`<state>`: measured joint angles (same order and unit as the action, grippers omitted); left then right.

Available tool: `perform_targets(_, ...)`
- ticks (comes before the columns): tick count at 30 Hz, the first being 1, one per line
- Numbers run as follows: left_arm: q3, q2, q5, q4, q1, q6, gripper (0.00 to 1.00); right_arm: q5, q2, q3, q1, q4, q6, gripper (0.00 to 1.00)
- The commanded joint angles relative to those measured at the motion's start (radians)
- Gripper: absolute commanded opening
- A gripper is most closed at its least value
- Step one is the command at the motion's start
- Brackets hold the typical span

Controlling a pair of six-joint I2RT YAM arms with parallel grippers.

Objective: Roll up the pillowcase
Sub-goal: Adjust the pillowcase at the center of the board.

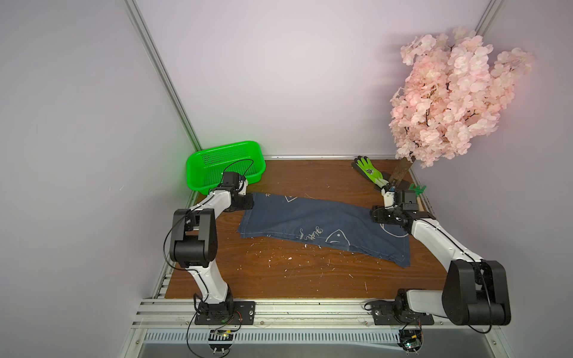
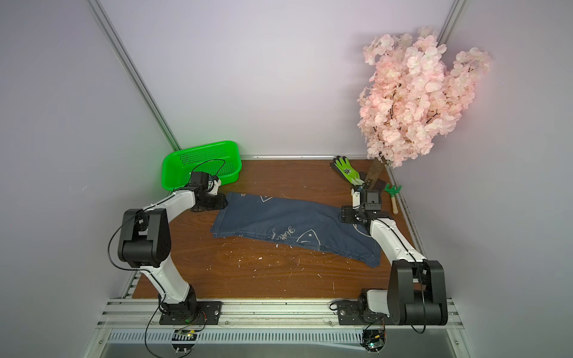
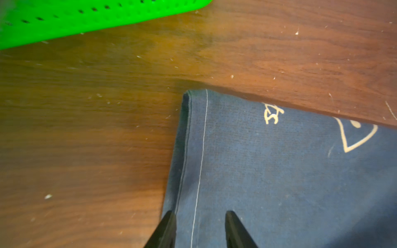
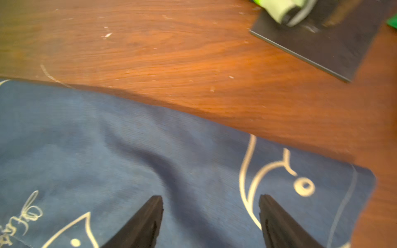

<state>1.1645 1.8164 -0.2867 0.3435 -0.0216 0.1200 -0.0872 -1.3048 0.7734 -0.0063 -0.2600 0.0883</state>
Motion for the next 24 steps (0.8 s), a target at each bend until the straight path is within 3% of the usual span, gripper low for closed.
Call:
perform_targets(1,0.019,0.027,-0.019,-0.014,-0.013,-0.029,0.42,-0.042,0.05,-0.03,-0.047,-0.012,0.008,0.77)
perform_targets(18,0.082,0.119,0.007,0.023,-0.02,-0.106,0.39,-0.046,0.116,-0.085,-0.192,-0.007,0.048,0.78)
perform_targets(24,0.095,0.131,-0.047,0.019,-0.02,-0.092,0.3,-0.041,0.118,-0.088,-0.23,-0.004,0.073,0.78)
